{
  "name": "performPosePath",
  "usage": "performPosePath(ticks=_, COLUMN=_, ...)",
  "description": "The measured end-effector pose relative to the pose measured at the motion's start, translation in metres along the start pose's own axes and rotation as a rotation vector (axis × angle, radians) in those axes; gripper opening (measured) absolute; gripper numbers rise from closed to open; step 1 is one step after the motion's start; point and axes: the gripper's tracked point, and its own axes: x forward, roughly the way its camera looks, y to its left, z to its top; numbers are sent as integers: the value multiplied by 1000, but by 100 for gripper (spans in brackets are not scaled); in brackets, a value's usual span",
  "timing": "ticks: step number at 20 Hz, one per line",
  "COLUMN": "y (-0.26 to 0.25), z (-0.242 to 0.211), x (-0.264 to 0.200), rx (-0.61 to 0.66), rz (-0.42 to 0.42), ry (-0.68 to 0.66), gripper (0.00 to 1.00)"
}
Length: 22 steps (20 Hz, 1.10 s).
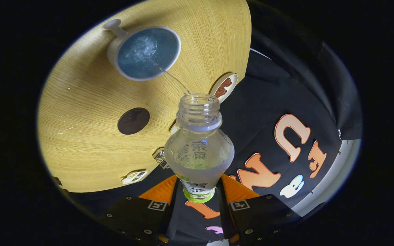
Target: Take the bottle from table, then pour the juice into the cup, finally place the bottle on the coaster
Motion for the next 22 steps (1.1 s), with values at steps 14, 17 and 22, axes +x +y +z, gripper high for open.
performPosePath(ticks=14, y=-10, z=-1, x=-3, rx=-62, rz=-13, ry=-6, gripper=52)
performPosePath(ticks=17, y=-13, z=-3, x=-2, rx=-66, rz=-19, ry=-2, gripper=52)
performPosePath(ticks=22, y=-14, z=-5, x=-1, rx=-62, rz=-21, ry=-5, gripper=52)
